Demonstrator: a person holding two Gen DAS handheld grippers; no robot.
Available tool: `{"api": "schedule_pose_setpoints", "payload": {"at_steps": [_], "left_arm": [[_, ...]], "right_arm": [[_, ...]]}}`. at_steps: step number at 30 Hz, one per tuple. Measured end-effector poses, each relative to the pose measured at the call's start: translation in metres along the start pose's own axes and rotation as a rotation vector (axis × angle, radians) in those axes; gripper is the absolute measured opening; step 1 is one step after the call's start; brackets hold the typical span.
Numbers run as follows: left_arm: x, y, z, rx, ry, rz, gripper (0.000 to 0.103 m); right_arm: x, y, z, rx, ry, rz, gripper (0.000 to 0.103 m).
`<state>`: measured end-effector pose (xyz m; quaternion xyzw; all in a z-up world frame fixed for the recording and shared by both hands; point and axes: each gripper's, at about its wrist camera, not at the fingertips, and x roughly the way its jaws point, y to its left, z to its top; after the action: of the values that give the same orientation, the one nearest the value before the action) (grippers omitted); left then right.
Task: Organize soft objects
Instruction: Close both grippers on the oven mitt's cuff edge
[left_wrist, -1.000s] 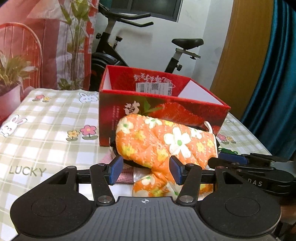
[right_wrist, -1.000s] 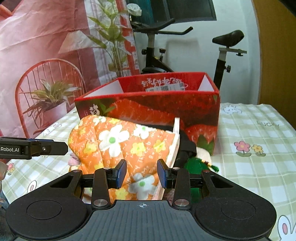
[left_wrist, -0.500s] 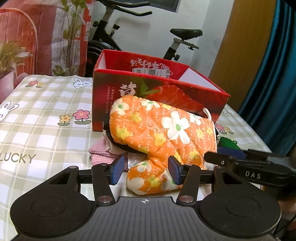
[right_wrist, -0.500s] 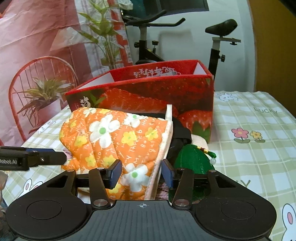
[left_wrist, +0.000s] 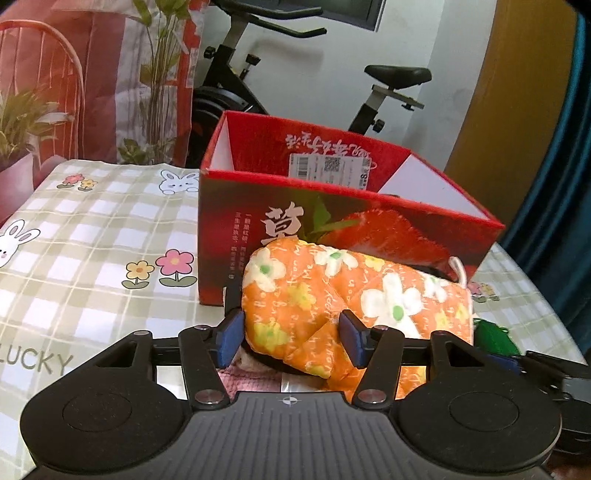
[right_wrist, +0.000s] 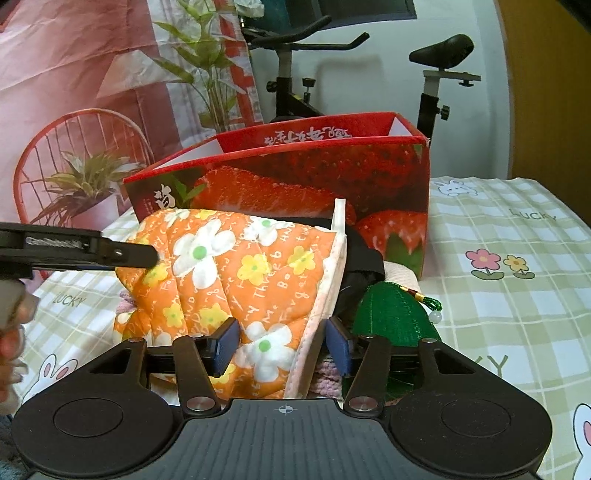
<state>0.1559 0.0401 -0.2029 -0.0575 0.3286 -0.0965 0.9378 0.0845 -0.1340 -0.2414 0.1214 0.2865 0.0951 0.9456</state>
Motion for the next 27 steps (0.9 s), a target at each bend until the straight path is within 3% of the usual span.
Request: {"api": "schedule_pose_setpoints", "payload": {"at_steps": [3,7,9,13,27], "left_arm": [[0.000,-0.001,-0.003,0.009,-0.010,-0.003,0.059],[-0.007,0.000,-0.009,0.035,-0.014,-0.020,0.036],[-0.012,-0.001,-0.012,0.044,-0.024,-0.027,0.031],[-0.025,-0.003,-0.022,0.059,-0.040,-0.029,0.029],[-0.033,0.004,-0.034,0.016,-0.016,-0.060,0.029]], "right_arm": [[0.000,0.000,0.000,0.005,-0.004,0.000,0.050],[0.000,0.001,0.000,0.005,-0.007,-0.001,0.054],[0.001,0.002,0.000,0.001,-0.006,0.001,0.057],[0.001,0.000,0.000,0.007,-0.007,0.015,0.057],[-0.015,0.016,0.008,-0.040,-0.038,0.098,0.027]]}}
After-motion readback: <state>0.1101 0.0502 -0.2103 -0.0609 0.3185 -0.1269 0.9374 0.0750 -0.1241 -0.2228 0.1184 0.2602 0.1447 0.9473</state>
